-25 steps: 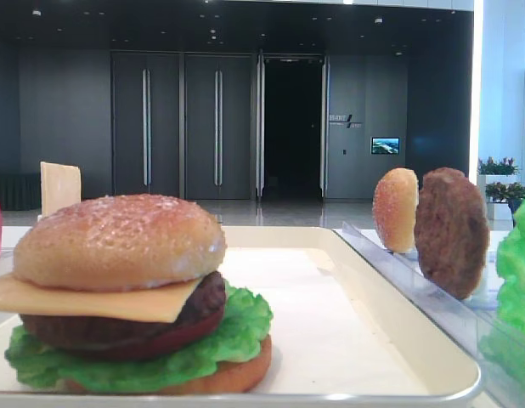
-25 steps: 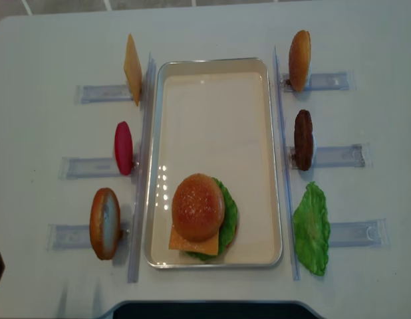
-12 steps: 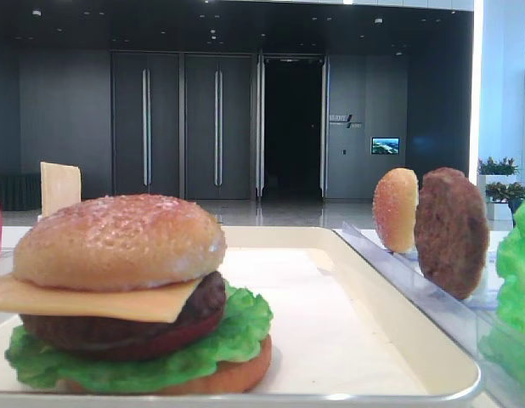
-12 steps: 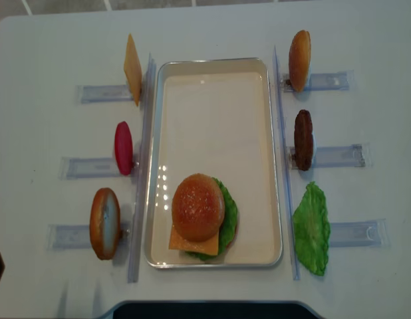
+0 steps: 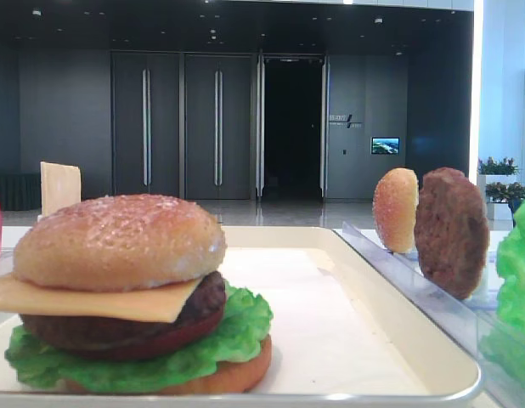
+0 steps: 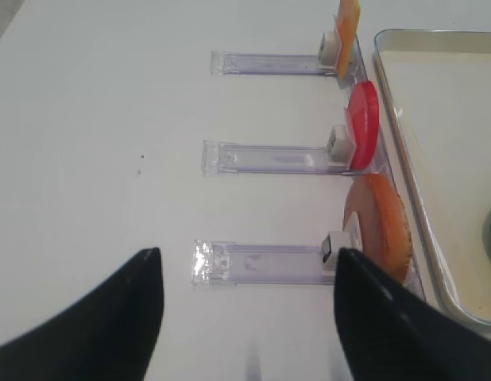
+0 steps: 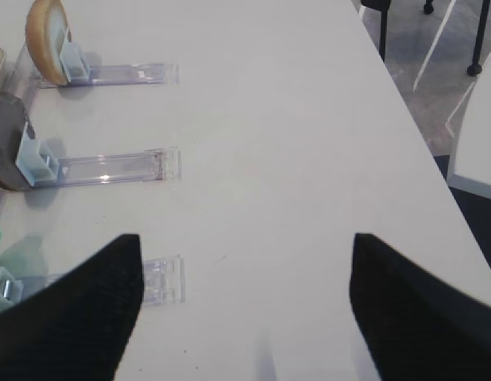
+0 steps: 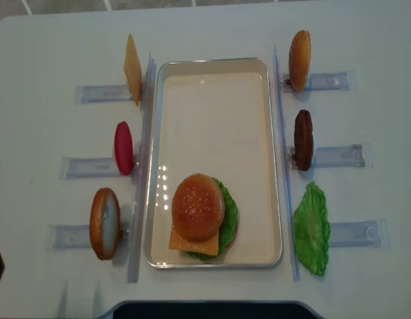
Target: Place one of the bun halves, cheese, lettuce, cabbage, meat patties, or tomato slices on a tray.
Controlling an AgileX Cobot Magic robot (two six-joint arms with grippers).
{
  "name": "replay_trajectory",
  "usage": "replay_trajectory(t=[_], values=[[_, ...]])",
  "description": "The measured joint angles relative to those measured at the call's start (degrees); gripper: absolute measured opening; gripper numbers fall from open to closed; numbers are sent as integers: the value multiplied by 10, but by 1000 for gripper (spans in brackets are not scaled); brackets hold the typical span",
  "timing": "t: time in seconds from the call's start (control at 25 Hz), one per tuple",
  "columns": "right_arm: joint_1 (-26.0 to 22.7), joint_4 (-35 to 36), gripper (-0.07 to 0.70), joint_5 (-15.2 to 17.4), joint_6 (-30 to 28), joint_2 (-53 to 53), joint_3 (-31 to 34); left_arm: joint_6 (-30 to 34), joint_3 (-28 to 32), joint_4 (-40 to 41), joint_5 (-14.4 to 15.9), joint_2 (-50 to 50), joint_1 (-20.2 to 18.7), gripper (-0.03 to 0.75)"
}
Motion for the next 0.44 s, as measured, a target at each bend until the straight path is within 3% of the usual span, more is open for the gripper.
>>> replay_trajectory(t=[0.44], values=[[0,0,542,0,0,0,0,0,0,0,0,0,0,513]])
